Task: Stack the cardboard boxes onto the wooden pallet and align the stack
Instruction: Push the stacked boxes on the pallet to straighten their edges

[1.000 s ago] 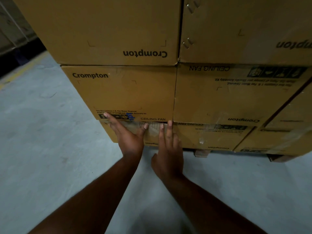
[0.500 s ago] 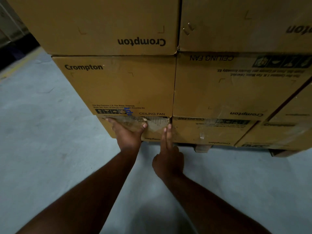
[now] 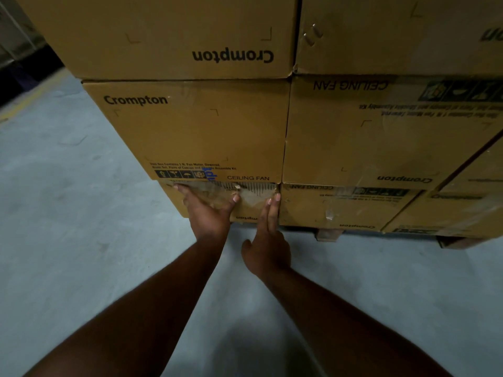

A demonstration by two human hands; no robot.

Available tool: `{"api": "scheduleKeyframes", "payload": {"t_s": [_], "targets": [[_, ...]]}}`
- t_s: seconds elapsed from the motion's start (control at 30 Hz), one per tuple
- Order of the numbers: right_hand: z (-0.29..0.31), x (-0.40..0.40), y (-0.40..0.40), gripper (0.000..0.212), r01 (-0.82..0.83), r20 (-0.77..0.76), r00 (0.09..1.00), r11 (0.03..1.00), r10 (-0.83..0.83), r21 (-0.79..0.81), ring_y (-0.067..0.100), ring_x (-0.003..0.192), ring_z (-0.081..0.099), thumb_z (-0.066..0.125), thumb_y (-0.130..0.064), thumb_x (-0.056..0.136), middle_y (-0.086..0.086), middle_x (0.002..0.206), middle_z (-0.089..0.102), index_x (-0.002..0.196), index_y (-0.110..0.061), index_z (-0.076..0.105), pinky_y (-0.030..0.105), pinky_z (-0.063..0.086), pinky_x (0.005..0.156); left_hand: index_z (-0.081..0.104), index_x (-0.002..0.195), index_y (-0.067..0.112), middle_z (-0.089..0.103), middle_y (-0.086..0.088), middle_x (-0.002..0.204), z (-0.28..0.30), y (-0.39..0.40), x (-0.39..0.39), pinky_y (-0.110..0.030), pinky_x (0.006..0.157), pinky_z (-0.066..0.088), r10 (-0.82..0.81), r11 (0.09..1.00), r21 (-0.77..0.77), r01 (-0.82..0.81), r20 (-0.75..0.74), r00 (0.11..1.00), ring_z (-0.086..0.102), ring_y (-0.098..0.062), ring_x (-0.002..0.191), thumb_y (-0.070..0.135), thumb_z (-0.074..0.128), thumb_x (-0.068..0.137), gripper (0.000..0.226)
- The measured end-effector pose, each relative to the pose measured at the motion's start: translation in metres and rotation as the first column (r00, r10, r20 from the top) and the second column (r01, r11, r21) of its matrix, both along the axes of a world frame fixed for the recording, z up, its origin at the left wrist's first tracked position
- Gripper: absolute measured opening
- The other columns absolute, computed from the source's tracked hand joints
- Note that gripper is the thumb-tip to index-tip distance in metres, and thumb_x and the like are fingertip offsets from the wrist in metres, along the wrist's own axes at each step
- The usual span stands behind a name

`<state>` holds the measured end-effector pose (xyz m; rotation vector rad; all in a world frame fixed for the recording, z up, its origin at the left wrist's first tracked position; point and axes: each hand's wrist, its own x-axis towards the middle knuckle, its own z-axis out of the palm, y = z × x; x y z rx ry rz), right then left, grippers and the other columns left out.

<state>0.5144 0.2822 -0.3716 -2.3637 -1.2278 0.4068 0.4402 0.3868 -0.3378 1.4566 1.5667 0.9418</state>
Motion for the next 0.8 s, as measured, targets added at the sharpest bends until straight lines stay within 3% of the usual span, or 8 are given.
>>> {"api": "scheduleKeyframes", "payload": {"t_s": [0.1,0.2,0.27,0.37,0.47,0.57,0.67,0.8], "targets": [[-0.004,0.016,-0.018,0.103,-0.111,0.083,0.991,0.988,0.102,0.106,0.023,0.133,0.049,0.063,-0.017,0.091,-0.011,0.165,-0.039,0.166,-0.018,-0.008,0.033,0.059,0.083,-0.015,0.163,0.024,0.026,-0.007,0.168,0.001,-0.007,-0.009,-0.050,0.120,0.037,-0.060,0.998,-0.002,0.060,-0.021,0.998,0.034,-0.029,0.151,0.037,0.090,0.077,0.136],[0.001,0.042,-0.037,0.092,-0.262,0.166,0.958,0.946,0.232,0.190,0.025,0.157,0.023,0.059,-0.005,0.091,-0.004,0.175,-0.009,0.167,-0.015,0.008,0.035,0.049,0.109,0.001,0.165,0.022,0.034,-0.009,0.165,0.005,-0.025,-0.013,-0.049,0.118,0.040,-0.134,0.991,-0.006,0.134,-0.105,0.985,0.040,-0.032,0.147,0.027,0.086,0.083,0.119],[0.013,0.059,-0.048,0.077,-0.328,0.210,0.936,0.915,0.282,0.234,0.026,0.156,0.028,0.055,0.000,0.092,0.004,0.172,0.025,0.163,-0.012,0.028,0.040,0.039,0.121,0.020,0.162,0.023,0.051,-0.010,0.152,0.006,-0.048,-0.010,-0.050,0.107,0.051,-0.216,0.975,0.020,0.222,-0.173,0.961,0.058,-0.032,0.130,0.022,0.080,0.088,0.095],[0.029,0.084,-0.061,0.044,-0.232,0.244,0.957,0.920,0.158,0.315,0.024,0.125,0.057,0.053,-0.001,0.096,0.006,0.133,0.065,0.137,-0.014,0.062,0.042,0.049,0.105,0.041,0.154,0.019,0.057,-0.007,0.147,0.012,-0.084,-0.001,-0.046,0.102,0.053,-0.345,0.894,0.134,0.428,-0.404,0.847,0.059,-0.028,0.129,0.021,0.072,0.093,0.068],[0.038,0.115,-0.074,0.029,0.275,-0.084,0.961,0.889,-0.263,0.367,0.022,0.115,0.058,0.052,-0.014,0.102,0.004,0.128,0.061,0.128,-0.018,0.063,0.030,0.046,0.090,0.047,0.151,0.020,0.040,-0.002,0.163,0.025,-0.100,0.022,-0.041,0.116,0.042,-0.523,0.673,0.195,0.714,-0.557,0.645,0.041,-0.022,0.147,0.018,0.068,0.096,0.059],[0.042,0.150,-0.090,0.043,0.645,-0.483,0.724,0.732,-0.492,0.221,0.028,0.126,0.057,0.061,-0.013,0.097,0.004,0.141,0.054,0.139,-0.019,0.055,0.040,0.052,0.098,0.030,0.161,0.020,0.020,0.000,0.171,0.038,-0.110,0.051,-0.033,0.124,0.028,-0.629,0.558,0.137,0.819,-0.573,0.525,0.024,-0.018,0.155,0.023,0.065,0.099,0.071],[0.045,0.163,-0.108,0.066,0.640,-0.519,0.710,0.744,-0.477,0.192,0.032,0.138,0.049,0.061,-0.014,0.096,0.004,0.157,0.041,0.158,-0.024,0.037,0.054,0.049,0.110,0.018,0.164,0.017,0.004,-0.001,0.174,0.047,-0.118,0.075,-0.029,0.124,0.018,-0.657,0.511,0.090,0.855,-0.599,0.456,0.010,-0.017,0.159,0.023,0.062,0.100,0.078],[0.049,0.166,-0.118,0.091,0.526,-0.468,0.782,0.839,-0.412,0.140,0.036,0.143,0.041,0.057,-0.013,0.096,0.008,0.165,0.029,0.165,-0.043,0.006,0.037,0.050,0.095,0.004,0.165,0.015,-0.005,-0.003,0.173,0.054,-0.124,0.099,-0.037,0.129,0.015,-0.616,0.410,0.096,0.907,-0.704,0.353,-0.002,-0.019,0.160,0.018,0.061,0.097,0.089]]}}
